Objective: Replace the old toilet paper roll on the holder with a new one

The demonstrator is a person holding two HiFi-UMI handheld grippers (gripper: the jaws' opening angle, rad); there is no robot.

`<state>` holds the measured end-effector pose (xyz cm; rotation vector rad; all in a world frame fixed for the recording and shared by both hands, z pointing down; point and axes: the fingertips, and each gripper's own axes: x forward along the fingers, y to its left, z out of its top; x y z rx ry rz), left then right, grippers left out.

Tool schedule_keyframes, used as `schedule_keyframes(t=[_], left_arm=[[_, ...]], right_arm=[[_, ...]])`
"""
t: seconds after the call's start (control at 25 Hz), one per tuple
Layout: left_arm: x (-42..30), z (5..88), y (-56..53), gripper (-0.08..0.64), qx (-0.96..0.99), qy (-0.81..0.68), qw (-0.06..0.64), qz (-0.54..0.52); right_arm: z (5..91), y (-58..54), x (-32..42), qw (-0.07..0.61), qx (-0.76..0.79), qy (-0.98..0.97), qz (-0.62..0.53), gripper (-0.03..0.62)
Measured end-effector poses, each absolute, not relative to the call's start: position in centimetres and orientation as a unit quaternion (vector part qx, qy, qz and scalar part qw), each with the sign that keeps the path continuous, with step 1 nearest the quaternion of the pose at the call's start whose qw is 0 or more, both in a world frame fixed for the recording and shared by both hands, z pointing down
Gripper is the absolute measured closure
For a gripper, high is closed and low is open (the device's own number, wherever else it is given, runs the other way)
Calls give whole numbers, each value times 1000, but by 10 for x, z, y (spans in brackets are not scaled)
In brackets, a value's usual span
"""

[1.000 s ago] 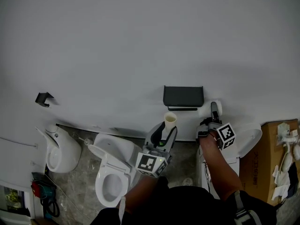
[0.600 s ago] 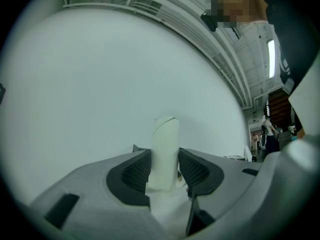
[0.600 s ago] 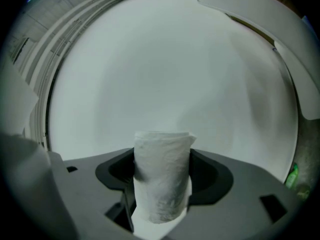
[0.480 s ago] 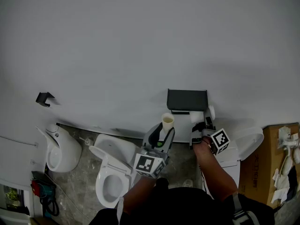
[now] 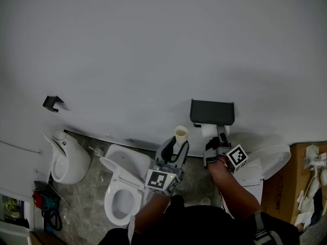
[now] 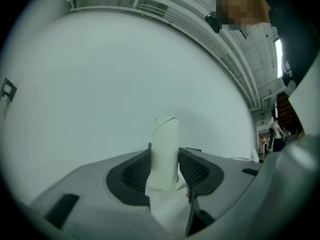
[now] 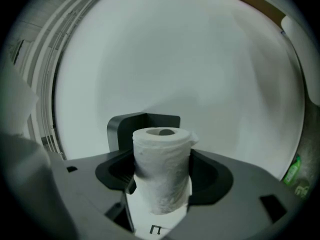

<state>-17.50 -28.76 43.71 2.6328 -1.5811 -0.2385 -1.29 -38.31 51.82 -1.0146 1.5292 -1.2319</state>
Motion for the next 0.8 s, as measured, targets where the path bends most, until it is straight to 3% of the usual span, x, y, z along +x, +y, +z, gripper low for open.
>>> schedule_keyframes(t=[0.64,0.8], left_arm=[[-193,439,-283,388,845,-527,34,-81],[-193,441,-280,388,844,-529,36,-77]], right_arm=[[520,-377,-50,426,-367,658,-501,287],[521,-371,-48,412,-368,670,-496,250]])
